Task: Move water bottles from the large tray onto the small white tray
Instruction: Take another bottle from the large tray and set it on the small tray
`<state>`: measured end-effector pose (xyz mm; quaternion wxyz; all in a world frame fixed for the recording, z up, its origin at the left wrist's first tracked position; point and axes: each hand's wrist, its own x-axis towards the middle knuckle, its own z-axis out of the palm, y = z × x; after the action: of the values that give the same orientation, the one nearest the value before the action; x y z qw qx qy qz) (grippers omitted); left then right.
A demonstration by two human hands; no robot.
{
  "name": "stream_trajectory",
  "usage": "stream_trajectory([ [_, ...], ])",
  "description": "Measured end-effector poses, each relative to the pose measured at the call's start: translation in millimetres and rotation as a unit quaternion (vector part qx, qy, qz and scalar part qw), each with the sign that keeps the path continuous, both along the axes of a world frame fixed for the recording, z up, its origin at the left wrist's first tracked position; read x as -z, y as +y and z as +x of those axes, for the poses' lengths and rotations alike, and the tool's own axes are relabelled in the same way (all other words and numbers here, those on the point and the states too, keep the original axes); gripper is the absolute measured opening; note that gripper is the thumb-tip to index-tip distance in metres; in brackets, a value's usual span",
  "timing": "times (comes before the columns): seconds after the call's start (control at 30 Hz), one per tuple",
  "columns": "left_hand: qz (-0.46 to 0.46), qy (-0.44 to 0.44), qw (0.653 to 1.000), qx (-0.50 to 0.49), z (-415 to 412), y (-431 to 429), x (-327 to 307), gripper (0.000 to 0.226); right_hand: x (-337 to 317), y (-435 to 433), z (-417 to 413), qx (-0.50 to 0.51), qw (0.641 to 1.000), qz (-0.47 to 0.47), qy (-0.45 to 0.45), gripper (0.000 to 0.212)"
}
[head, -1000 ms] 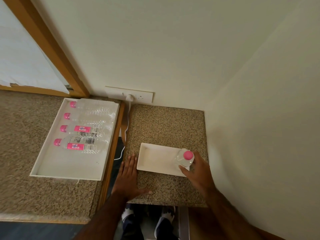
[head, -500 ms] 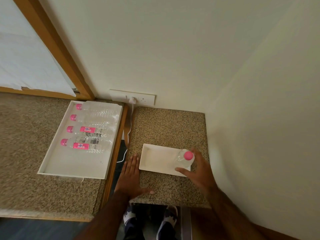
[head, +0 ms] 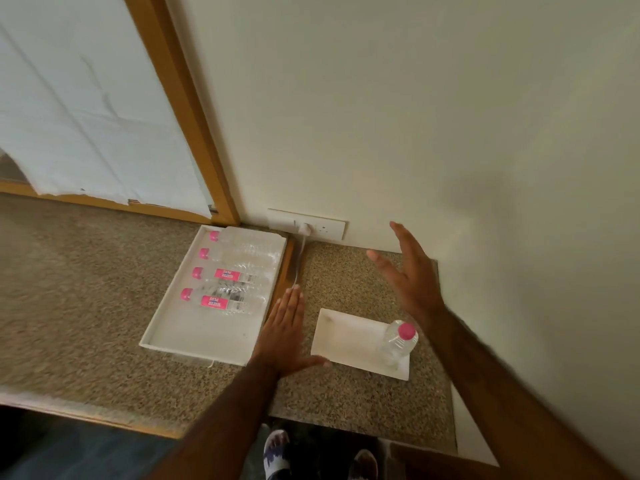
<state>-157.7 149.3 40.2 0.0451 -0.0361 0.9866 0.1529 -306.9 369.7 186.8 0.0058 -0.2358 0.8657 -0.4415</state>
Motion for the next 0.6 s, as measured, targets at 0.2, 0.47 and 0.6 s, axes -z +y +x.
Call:
stream_trajectory([
  [0.2, -0.007, 0.012, 1.0, -0.018, -19.4, -22.1, -34.4, 0.151, 1.0, -32.2, -25.9, -0.024, 0.997, 0.056, 0.045, 0.085],
  [0.47, -0.005, 0.077, 0.98, -0.184, 20.5, -111.6, -64.0, 0.155, -3.3, -125.8, -13.0, -0.113, 0.988, 0.09, 0.06, 0.091],
  [0.6, 0.016, 0.083, 0.96, -0.268, 49.9, -144.9, -57.1, 0.159, 14.6, -170.2, 1.5, -0.151, 0.977, 0.141, 0.051, 0.102],
])
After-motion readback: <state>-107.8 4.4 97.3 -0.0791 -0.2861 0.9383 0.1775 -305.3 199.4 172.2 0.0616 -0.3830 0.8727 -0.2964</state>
